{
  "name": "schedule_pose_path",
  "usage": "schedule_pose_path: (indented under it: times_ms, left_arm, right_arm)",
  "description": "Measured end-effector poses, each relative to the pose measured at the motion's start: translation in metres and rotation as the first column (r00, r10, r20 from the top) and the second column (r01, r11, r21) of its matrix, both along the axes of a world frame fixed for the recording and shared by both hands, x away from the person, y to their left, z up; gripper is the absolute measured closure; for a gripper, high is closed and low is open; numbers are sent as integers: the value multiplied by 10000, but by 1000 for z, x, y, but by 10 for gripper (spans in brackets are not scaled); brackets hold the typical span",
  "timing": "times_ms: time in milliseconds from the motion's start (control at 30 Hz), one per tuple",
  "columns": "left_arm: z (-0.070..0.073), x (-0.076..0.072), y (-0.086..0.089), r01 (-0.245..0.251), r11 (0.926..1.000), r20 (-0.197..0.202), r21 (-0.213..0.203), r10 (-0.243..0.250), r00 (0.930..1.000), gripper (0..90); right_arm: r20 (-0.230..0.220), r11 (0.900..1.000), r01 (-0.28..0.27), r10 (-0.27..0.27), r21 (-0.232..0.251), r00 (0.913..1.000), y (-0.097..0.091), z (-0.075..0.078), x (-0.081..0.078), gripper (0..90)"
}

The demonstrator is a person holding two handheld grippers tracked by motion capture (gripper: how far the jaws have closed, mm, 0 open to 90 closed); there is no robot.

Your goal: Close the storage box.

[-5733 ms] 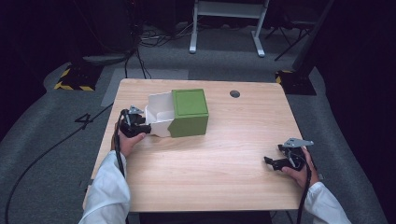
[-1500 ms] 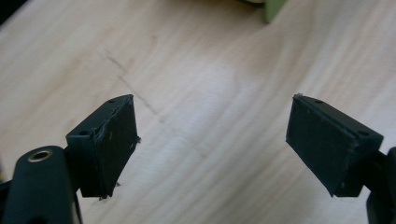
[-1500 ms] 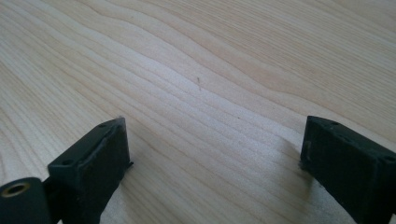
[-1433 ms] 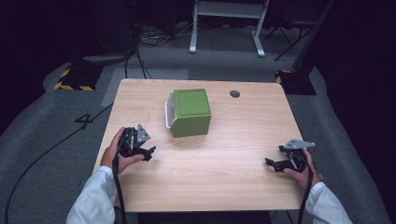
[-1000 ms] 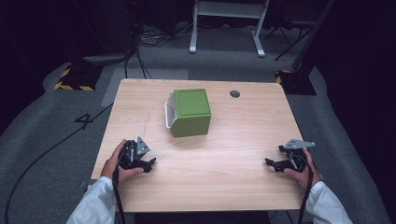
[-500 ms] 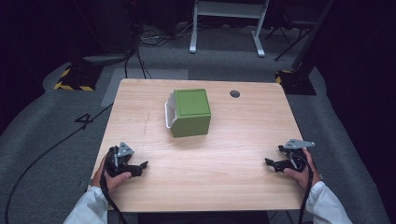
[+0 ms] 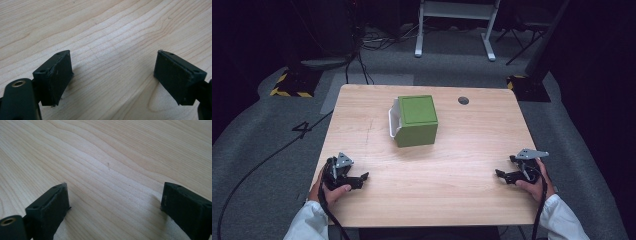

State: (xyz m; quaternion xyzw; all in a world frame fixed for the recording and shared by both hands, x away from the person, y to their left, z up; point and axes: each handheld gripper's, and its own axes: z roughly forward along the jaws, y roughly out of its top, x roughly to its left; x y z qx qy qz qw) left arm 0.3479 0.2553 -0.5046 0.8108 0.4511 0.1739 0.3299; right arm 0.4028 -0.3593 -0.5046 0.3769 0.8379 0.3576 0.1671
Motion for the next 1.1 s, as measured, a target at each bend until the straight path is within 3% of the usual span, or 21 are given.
schedule_pose_path:
  times_ms: [1100]
  left_arm:
    - [0, 5, -4, -54, 10000, -69, 79, 54, 10000, 111]
  right_arm:
    - [-10, 10000, -45, 45, 6, 10000, 1, 0, 2, 73]
